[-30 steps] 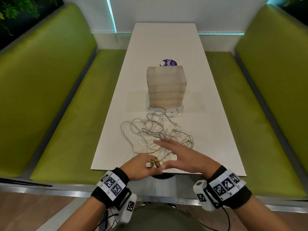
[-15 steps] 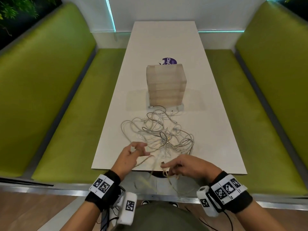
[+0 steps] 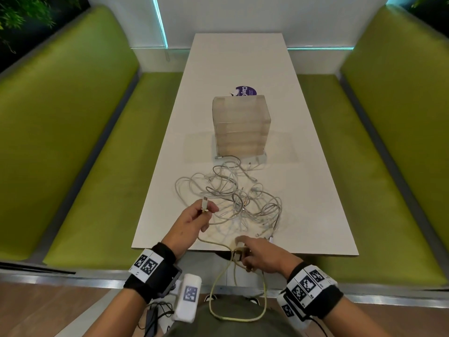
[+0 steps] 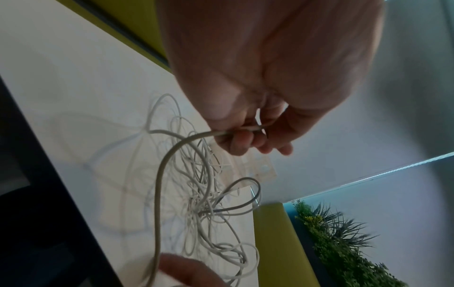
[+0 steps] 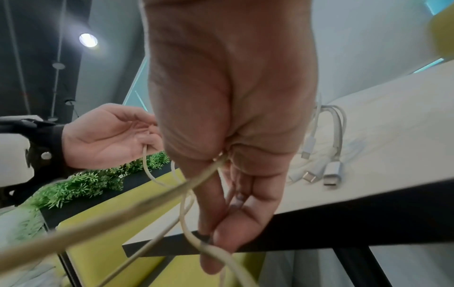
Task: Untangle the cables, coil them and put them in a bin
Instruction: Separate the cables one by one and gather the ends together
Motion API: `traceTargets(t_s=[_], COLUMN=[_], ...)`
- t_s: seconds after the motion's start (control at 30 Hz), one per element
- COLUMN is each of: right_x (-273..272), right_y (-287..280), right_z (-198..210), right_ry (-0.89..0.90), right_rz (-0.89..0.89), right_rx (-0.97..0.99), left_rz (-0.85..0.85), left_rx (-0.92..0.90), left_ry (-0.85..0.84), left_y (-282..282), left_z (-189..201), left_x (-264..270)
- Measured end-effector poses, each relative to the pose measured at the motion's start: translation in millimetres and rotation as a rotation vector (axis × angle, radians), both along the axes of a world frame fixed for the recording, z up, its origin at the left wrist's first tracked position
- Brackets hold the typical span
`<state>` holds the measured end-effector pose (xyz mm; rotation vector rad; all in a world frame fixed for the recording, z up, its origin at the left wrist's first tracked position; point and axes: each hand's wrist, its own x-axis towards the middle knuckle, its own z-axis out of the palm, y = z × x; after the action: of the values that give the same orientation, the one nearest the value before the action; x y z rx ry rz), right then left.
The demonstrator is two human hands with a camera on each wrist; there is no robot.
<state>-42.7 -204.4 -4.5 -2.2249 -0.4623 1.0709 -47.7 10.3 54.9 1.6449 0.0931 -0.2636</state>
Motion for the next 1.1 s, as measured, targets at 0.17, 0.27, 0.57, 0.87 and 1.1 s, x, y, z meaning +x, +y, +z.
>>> traceTargets(t_s=[0.17,0.27,0.57,0.87,1.1], right_x=[-0.8,-0.5,15.7,30.4,33.6], right_y=[4.5,-1.3,-46.1,-68.6,-67.5], right_z=[3.8,1.3,6.0,-22.7,-17.4], right_ry=[-0.004,-0.013,-0.364,-0.473,-0.467], right_rz=[0.202,0.157,-0.141,-0.075,-0.034], right_rx=[-0.027,-0.015,-0.006,-0.095,-0.059], left_rz=[0.003,0.044,0.078,0.022,-0.030], left_rx=[-0.051,-0.114,-0.156,-0.204,-0.214], left_ry=[-0.047,-0.071,-0.088,-0.090,-0.065], left_y=[0.1,-0.7,2.2,-9.3,-14.7], left_z=[0.1,0.4,-4.6,0.4,-3.2], left_x=[3.7,4.9,6.2,14.8,15.8])
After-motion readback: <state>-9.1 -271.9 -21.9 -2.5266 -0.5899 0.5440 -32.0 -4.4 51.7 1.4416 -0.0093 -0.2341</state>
